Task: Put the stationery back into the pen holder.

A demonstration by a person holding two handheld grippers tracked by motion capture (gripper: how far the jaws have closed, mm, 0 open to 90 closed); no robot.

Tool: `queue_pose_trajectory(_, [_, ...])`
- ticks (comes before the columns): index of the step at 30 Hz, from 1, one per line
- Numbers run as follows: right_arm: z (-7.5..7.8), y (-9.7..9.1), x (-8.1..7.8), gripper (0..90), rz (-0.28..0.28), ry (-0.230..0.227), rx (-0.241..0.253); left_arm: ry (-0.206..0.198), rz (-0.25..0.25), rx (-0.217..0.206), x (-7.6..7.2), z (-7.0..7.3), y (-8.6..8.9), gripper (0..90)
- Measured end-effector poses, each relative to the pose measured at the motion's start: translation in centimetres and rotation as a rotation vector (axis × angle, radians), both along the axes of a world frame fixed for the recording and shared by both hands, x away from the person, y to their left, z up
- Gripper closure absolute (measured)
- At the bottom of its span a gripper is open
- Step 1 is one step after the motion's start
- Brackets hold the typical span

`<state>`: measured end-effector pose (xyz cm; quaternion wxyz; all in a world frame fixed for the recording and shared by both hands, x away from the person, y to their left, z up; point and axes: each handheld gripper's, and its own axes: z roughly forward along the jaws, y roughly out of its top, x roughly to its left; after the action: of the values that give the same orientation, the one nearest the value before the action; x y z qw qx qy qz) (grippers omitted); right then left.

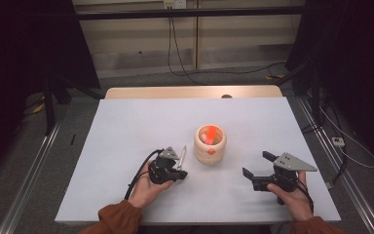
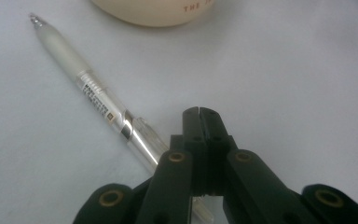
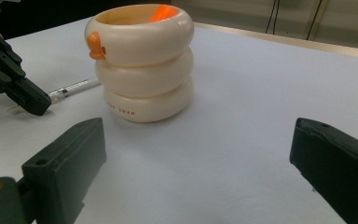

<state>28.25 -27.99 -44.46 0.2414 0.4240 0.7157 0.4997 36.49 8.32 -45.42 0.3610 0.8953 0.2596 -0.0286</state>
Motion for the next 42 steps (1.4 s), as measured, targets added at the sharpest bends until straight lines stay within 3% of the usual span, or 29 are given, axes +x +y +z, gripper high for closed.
queue_pose_trajectory(3, [0.0,0.0,0.0,3.3,-0.001,0.001,0.001,-0.026,-0.017,0.014,-0.1,0.1,0.4,90.0])
queue_pose_trajectory(16, [0.0,0.0,0.1,3.3,-0.001,0.0,0.001,-0.019,0.013,0.041,0.1,0.3,2.5,90.0])
queue_pose_trajectory(28, [-0.1,0.1,0.2,3.3,0.003,0.002,-0.002,-0.023,0.028,0.044,0.1,0.3,2.8,90.0])
queue_pose_trajectory(35, [-0.1,0.1,0.2,3.3,0.003,0.002,-0.003,-0.016,-0.008,-0.02,-0.4,0.5,2.5,90.0])
queue_pose_trajectory(40, [-0.1,0.1,0.1,3.3,0.005,0.0,-0.003,-0.043,-0.011,-0.06,-0.7,1.0,2.4,85.8])
queue_pose_trajectory(42, [-0.1,0.1,0.1,3.3,0.003,0.001,0.001,-0.054,0.01,-0.08,-0.8,1.3,2.6,82.3])
